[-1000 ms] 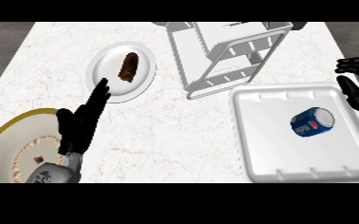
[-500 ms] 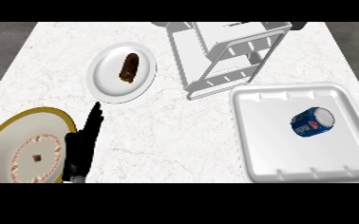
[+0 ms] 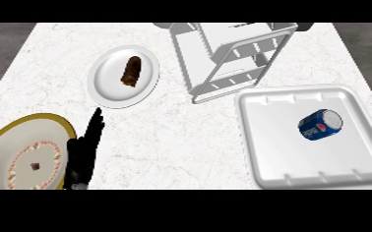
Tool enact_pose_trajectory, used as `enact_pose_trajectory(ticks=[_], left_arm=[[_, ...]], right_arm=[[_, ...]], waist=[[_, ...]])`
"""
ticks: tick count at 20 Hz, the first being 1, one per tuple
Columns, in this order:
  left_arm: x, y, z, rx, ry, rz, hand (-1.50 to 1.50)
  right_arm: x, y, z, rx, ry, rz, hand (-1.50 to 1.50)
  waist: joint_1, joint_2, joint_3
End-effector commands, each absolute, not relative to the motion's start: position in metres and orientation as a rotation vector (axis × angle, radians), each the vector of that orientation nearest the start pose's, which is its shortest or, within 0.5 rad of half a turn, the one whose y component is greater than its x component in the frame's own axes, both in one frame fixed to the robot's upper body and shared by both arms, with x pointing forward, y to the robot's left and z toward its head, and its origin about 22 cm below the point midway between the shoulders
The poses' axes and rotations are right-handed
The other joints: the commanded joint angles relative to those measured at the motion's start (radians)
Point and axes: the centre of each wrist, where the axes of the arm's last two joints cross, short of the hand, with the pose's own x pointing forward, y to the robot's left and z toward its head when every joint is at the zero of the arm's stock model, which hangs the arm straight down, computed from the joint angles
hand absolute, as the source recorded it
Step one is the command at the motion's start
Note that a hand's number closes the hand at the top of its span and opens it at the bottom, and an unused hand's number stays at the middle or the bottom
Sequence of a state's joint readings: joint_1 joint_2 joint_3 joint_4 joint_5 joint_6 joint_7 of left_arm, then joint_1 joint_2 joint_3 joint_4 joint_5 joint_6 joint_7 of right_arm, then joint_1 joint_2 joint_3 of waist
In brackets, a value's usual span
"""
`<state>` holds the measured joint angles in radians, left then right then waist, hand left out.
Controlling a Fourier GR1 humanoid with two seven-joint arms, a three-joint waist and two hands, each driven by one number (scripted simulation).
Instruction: Pick the can from the tray and place it in the tiered basket
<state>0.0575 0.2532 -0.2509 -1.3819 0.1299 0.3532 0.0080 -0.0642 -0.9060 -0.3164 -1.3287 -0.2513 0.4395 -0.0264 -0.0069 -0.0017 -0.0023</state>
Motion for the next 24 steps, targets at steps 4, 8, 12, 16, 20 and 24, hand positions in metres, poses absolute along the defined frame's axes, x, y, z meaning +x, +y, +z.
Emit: enact_pose_trajectory(ticks=[4,8,12,16,20,24], left_arm=[[0.217,0.244,-0.056,0.251,-1.29,-0.023,0.0],[0.213,0.25,-0.06,0.267,-1.301,-0.001,0.0],[0.212,0.246,-0.062,0.256,-1.299,-0.024,0.0],[0.218,0.235,-0.055,0.257,-1.293,-0.023,0.0],[0.215,0.253,-0.044,0.251,-1.304,-0.019,0.0],[0.208,0.247,-0.055,0.264,-1.306,-0.019,0.0]], right_arm=[[0.247,-0.431,0.186,-0.687,-1.27,0.791,-1.5],[0.232,-0.402,0.174,-0.744,-1.253,0.755,-1.5],[0.24,-0.392,0.152,-0.769,-1.184,0.803,-1.5],[0.244,-0.356,0.147,-0.841,-1.175,0.824,-1.5],[0.254,-0.35,0.144,-0.901,-1.023,0.921,-1.5],[0.254,-0.355,0.137,-0.902,-0.933,0.975,-1.5]], waist=[[0.007,0.001,0.0],[-0.001,-0.001,0.001],[0.007,0.002,0.002],[0.01,0.002,0.002],[0.019,0.002,0.002],[0.012,0.002,0.002]])
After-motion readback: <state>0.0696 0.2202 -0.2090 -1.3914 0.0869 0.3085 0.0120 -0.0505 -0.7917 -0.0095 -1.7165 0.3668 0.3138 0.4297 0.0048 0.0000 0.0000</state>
